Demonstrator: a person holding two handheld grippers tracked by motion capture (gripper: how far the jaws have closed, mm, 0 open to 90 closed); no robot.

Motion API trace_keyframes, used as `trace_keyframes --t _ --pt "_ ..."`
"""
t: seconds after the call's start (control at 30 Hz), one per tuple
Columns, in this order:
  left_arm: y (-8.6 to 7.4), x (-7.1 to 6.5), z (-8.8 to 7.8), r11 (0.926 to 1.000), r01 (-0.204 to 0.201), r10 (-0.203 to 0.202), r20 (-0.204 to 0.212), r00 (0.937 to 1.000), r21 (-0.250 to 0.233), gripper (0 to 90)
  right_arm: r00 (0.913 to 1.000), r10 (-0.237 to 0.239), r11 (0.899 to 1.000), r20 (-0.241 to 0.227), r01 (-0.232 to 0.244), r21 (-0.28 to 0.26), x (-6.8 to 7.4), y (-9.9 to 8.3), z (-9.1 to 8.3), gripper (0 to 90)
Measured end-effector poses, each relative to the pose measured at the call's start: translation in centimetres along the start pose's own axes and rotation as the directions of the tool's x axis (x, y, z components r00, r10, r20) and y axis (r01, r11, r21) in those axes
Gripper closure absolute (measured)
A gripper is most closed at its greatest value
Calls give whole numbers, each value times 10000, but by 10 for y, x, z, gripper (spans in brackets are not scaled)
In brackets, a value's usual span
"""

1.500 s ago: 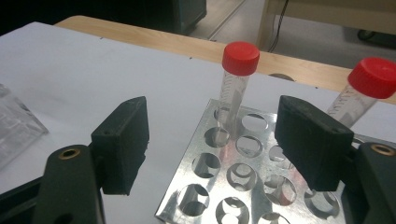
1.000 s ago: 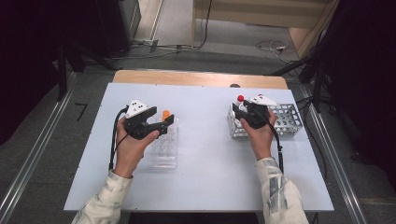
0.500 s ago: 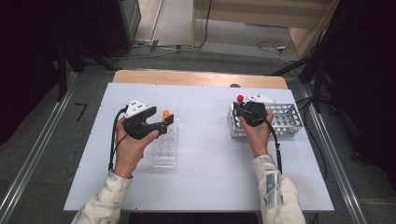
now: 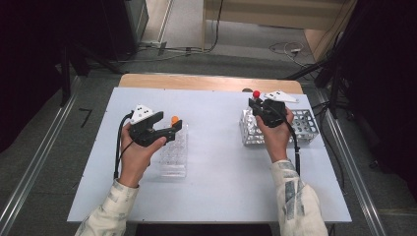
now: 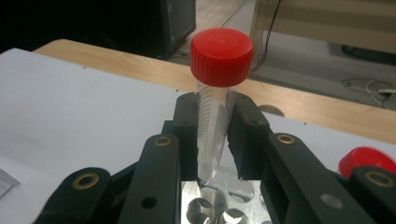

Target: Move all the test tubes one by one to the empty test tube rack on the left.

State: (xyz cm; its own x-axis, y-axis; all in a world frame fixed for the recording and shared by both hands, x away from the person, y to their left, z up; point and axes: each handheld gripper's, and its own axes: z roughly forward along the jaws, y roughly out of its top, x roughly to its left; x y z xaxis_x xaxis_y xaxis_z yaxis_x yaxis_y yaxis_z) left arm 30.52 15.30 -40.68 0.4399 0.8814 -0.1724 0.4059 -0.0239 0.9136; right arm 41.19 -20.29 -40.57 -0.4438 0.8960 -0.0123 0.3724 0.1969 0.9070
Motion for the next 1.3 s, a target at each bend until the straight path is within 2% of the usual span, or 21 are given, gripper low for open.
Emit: trace_keyframes --t 0.2,0.47,0.67,1.07,1.23,1.3 --pt "0 0 0 10000 -31 31 2 10000 20 224 9997 -155 9995 -169 150 -271 5 13 -14 719" --pt "1 -1 -1 10000 -79 79 -13 10000 31 214 9981 -342 9992 -510 330 -244 14 14 -22 720" --pt "2 -2 -2 10000 -84 84 45 10000 1 214 9937 -547 9981 -982 515 -346 25 15 -30 719" --pt "4 -8 -3 9998 -217 217 292 9993 3 215 9747 -904 9959 -2046 896 -132 56 -3 -36 719" --pt "5 -16 -4 9997 -256 255 633 9977 3 223 9642 -1005 9946 -2454 1035 -3 68 -12 -38 720" --pt "5 -19 -3 9995 -276 261 916 9955 151 230 9585 -1094 9935 -2633 1139 17 74 -15 -39 720"
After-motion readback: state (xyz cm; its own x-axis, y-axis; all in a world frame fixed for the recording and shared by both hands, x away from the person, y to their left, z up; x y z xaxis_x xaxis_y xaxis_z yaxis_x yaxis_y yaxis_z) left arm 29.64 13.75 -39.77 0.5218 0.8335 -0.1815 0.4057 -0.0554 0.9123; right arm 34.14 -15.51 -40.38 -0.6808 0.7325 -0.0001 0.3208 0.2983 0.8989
